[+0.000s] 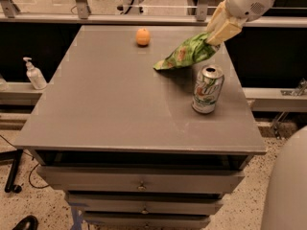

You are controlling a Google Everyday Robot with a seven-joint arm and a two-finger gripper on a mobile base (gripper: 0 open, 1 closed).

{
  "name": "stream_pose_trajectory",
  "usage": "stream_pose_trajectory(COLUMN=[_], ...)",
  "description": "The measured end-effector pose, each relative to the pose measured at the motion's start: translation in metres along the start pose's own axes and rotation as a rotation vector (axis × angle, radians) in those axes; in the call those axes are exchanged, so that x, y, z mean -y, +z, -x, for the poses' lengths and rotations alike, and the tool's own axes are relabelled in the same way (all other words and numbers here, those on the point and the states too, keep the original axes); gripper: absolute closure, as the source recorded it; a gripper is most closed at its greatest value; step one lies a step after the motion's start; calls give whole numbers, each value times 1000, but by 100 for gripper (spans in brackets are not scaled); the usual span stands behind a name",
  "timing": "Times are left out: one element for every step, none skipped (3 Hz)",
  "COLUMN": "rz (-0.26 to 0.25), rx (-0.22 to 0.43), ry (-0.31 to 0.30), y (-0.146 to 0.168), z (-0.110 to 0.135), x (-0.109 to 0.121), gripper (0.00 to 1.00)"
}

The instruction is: Move green rice chip bag near 7up can

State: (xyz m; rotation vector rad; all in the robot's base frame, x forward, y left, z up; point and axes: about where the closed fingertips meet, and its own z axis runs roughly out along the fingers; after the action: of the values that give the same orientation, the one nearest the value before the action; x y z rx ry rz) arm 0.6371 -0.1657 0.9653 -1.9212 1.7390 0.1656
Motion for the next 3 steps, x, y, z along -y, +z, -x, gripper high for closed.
stream_pose_trajectory(rz=[1,-30,-51], rx=[-6,-2,15], ry=[-19,-39,-73], y=[-4,-24,-36], z=[-10,-25,-35], x=[8,11,13], gripper=[100,100,100])
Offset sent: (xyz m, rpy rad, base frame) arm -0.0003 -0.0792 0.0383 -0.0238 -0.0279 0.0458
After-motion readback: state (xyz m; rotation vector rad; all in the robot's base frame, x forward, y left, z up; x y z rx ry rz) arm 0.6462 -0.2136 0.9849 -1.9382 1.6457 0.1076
